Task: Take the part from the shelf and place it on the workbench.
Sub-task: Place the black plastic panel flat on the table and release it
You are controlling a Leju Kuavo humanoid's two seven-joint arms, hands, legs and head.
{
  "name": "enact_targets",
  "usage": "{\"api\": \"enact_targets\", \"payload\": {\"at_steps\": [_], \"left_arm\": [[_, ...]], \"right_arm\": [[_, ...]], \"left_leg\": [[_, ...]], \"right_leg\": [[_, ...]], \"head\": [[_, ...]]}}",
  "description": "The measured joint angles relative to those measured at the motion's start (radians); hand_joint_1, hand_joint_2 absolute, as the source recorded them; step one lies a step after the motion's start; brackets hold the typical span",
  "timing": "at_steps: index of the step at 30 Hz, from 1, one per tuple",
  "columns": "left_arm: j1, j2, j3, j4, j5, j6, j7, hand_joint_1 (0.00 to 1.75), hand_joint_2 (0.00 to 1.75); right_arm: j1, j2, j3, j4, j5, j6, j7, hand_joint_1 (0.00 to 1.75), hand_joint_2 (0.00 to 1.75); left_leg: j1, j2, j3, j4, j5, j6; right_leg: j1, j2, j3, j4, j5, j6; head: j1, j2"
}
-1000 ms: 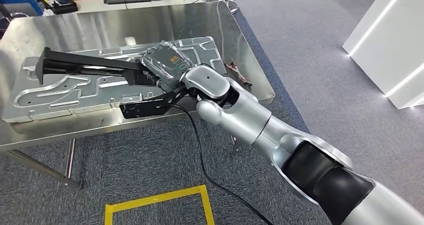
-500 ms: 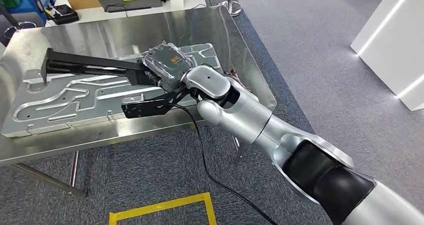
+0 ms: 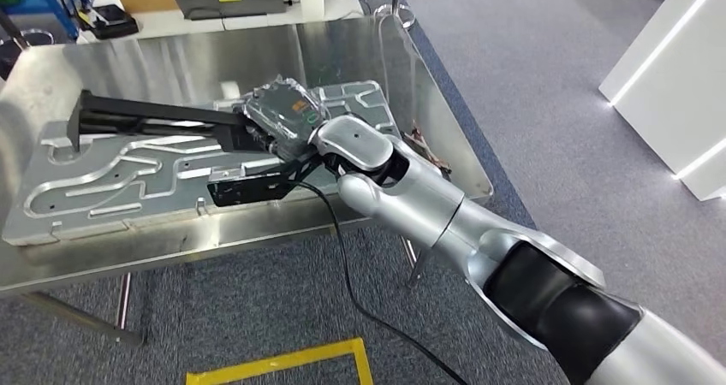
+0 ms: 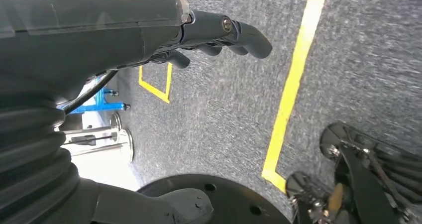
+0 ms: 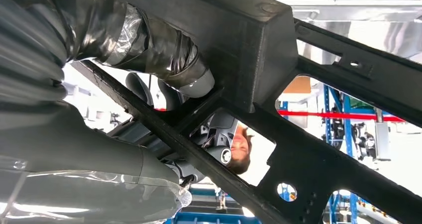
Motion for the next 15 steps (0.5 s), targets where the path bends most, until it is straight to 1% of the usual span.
{"api": "enact_targets", "payload": {"at_steps": [1, 2, 3, 4, 5, 6, 7, 8, 9, 10, 12, 13, 14, 15], "left_arm": [[0.000, 0.000, 0.001, 0.000, 0.001, 0.000, 0.000, 0.00, 1.75], [0.000, 0.000, 0.001, 0.000, 0.003, 0.000, 0.000, 0.00, 1.75], [0.000, 0.000, 0.002, 0.000, 0.004, 0.001, 0.000, 0.00, 1.75], [0.001, 0.000, 0.003, 0.000, 0.004, 0.001, -0.001, 0.00, 1.75], [0.002, 0.000, 0.004, 0.000, 0.006, 0.001, -0.001, 0.00, 1.75], [0.002, -0.002, 0.005, 0.000, 0.006, 0.001, -0.001, 0.00, 1.75], [0.001, -0.003, 0.005, 0.000, 0.007, 0.001, -0.001, 0.00, 1.75], [0.000, -0.004, 0.006, 0.001, 0.008, 0.001, -0.002, 0.00, 1.75], [-0.001, -0.006, 0.006, 0.001, 0.009, 0.001, -0.002, 0.00, 1.75], [-0.002, -0.006, 0.006, 0.001, 0.010, 0.001, -0.002, 0.00, 1.75], [-0.003, -0.006, 0.007, 0.001, 0.012, 0.002, -0.002, 0.00, 1.75], [-0.003, -0.006, 0.007, 0.001, 0.013, 0.002, -0.002, 0.00, 1.75], [-0.003, -0.005, 0.008, 0.001, 0.015, 0.002, -0.003, 0.00, 1.75], [-0.003, -0.005, 0.009, 0.001, 0.017, 0.003, -0.003, 0.00, 1.75]], "right_arm": [[0.002, -0.002, 0.001, 0.000, -0.002, 0.000, 0.000, 1.75, 1.75], [0.005, -0.005, 0.002, 0.001, -0.004, 0.000, 0.000, 1.75, 1.75], [0.008, -0.007, 0.003, 0.001, -0.006, 0.000, 0.000, 1.75, 1.75], [0.010, -0.009, 0.003, 0.001, -0.007, 0.000, 0.000, 1.75, 1.75], [0.011, -0.010, 0.004, 0.001, -0.007, 0.000, 0.000, 1.75, 1.75], [0.010, -0.011, 0.004, 0.001, -0.008, 0.000, 0.000, 1.75, 1.75], [0.009, -0.012, 0.004, 0.001, -0.009, 0.000, 0.000, 1.75, 1.75], [0.008, -0.012, 0.004, 0.001, -0.009, 0.000, 0.000, 1.75, 1.75], [0.007, -0.013, 0.004, 0.001, -0.010, 0.000, 0.000, 1.75, 1.75], [0.006, -0.014, 0.005, 0.000, -0.011, 0.000, 0.000, 1.75, 1.75], [0.007, -0.016, 0.005, -0.001, -0.012, -0.001, 0.000, 1.75, 1.75], [0.006, -0.016, 0.005, -0.002, -0.013, -0.001, 0.000, 1.75, 1.75], [0.006, -0.017, 0.005, -0.002, -0.014, -0.001, 0.000, 1.75, 1.75], [0.006, -0.017, 0.006, -0.002, -0.014, -0.001, 0.000, 1.75, 1.75]], "left_leg": [[-0.001, 0.000, 0.004, 0.000, -0.005, 0.003], [-0.002, -0.001, 0.010, 0.000, -0.010, 0.004], [-0.003, -0.002, 0.018, 0.000, -0.016, 0.004], [-0.005, -0.004, 0.028, 0.000, -0.023, 0.004], [-0.007, -0.005, 0.039, 0.000, -0.030, 0.004], [-0.009, -0.005, 0.049, -0.001, -0.038, 0.001], [-0.011, -0.006, 0.056, -0.001, -0.045, -0.002], [-0.011, -0.007, 0.059, -0.003, -0.050, -0.007], [-0.010, -0.007, 0.061, -0.006, -0.054, -0.013], [-0.010, -0.007, 0.063, -0.010, -0.056, -0.019], [-0.009, -0.003, 0.068, -0.005, -0.066, -0.029], [-0.010, -0.001, 0.058, 0.021, -0.080, -0.033], [-0.009, 0.000, 0.035, 0.069, -0.099, -0.038], [-0.008, 0.001, -0.002, 0.134, -0.123, -0.042]], "right_leg": [[0.000, 0.000, -0.047, 0.070, -0.018, 0.001], [0.000, 0.000, -0.084, 0.115, -0.018, 0.001], [0.000, 0.000, -0.103, 0.122, 0.003, -0.002], [0.001, 0.000, -0.101, 0.089, 0.044, -0.007], [0.004, 0.000, -0.081, 0.021, 0.097, -0.015], [0.008, 0.000, -0.055, -0.049, 0.138, -0.025], [0.013, -0.001, -0.032, -0.108, 0.165, -0.034], [0.017, -0.001, -0.018, -0.146, 0.176, -0.041], [0.020, -0.002, -0.013, -0.158, 0.171, -0.045], [0.022, -0.001, -0.010, -0.165, 0.169, -0.048], [0.015, -0.001, 0.006, -0.181, 0.166, -0.052], [0.011, -0.001, 0.018, -0.191, 0.165, -0.056], [0.007, -0.002, 0.030, -0.198, 0.162, -0.058], [0.007, -0.002, 0.038, -0.199, 0.156, -0.061]], "head": [[0.000, 0.000], [0.000, 0.000], [0.000, 0.000], [0.000, 0.000], [0.000, 0.000], [0.000, 0.000], [0.000, 0.000], [0.001, 0.000], [0.001, 0.000], [0.001, 0.000], [0.001, 0.000], [0.001, 0.000], [0.000, 0.000], [0.000, 0.000]]}}
